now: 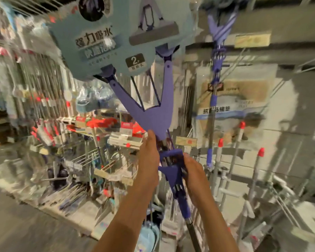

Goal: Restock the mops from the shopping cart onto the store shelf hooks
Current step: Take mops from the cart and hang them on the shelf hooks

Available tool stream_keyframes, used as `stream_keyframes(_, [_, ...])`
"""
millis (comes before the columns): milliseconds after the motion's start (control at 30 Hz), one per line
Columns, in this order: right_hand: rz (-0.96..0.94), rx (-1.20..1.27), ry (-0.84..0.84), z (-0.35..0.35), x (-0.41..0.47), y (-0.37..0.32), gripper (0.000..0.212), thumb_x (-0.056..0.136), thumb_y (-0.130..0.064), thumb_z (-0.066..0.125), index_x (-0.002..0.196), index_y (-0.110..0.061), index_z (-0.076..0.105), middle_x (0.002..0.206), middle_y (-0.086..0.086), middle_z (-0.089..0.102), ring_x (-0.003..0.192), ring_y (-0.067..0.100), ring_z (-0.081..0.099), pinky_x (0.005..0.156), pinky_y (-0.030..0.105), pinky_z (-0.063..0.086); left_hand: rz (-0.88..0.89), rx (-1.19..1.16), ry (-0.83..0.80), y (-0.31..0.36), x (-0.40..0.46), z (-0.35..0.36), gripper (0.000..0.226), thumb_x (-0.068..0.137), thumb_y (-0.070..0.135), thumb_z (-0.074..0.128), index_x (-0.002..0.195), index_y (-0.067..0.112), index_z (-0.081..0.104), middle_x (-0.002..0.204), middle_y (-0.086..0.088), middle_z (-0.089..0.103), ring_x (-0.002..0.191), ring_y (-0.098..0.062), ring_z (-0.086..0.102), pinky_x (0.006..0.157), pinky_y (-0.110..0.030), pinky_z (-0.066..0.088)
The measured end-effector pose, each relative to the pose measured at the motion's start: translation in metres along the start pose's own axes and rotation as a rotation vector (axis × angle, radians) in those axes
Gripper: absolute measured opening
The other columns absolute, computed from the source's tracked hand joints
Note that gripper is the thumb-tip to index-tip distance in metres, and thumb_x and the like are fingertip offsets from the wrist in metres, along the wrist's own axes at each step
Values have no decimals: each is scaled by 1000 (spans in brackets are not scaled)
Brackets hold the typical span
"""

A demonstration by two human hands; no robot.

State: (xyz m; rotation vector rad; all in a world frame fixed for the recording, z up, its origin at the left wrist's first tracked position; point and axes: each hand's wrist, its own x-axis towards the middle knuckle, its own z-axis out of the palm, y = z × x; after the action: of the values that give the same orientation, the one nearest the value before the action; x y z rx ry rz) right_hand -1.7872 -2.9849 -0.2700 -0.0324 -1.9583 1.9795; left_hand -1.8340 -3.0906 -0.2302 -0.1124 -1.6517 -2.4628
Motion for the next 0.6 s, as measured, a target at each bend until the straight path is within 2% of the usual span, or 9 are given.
stream_keyframes(67, [-15,7,14,-10,10,-9,43,106,-34,39,88,-34,78,91,-10,77,89,8,71,82,26,53,3,16,-27,-5,11,16,71,77,79,50,113,21,68,110,-13,74,101,-43,69,93,-61,53])
stream_keyframes(100, [-36,8,7,-15,16,-14,42,107,-35,38,93,-35,77,97,-7,77,93,11,71,84,29,53,13,34,-51,-3,15,26,68,75,79,49,110,25,70,111,-11,74,100,-43,69,93,-61,53])
stream_keyframes(200, [-109,-52,-9,-27,28,-27,52,109,-32,33,84,-48,76,88,-11,77,81,4,70,72,17,52,70,48,-97,11,15,48,40,102,56,42,96,29,70,98,-4,75,94,-35,69,88,-47,55])
stream_keyframes(300, [-169,-73,8,-38,43,-41,43,108,-34,35,92,-42,74,95,0,76,85,12,71,74,20,53,79,87,-128,21,24,66,38,107,45,36,95,26,67,81,12,70,79,-13,65,78,-33,47])
stream_keyframes(367, [-214,-84,11,-42,53,-50,35,106,-36,35,100,-38,70,96,6,74,80,10,69,68,17,52,85,113,-142,30,32,78,43,107,45,36,97,18,67,70,16,67,72,-7,61,75,-31,45])
stream_keyframes(433, [-247,-68,-3,-45,63,-62,37,102,-43,34,110,-29,67,96,2,72,74,2,68,63,12,49,95,109,-155,37,41,90,48,106,49,36,109,14,70,92,2,75,91,-18,69,90,-40,52])
stream_keyframes(500, [-299,-72,24,-46,73,-72,36,100,-46,33,106,-32,65,95,-6,70,74,-6,65,67,11,47,104,96,-185,46,48,102,47,105,51,36,113,21,70,110,-6,75,105,-28,69,101,-50,51])
stream_keyframes(600, [-327,-65,54,-48,90,-90,28,107,-32,34,96,-42,58,97,-22,61,78,-20,59,73,4,44,123,97,-202,58,62,119,44,105,51,35,107,24,69,109,-7,75,104,-30,69,99,-49,51])
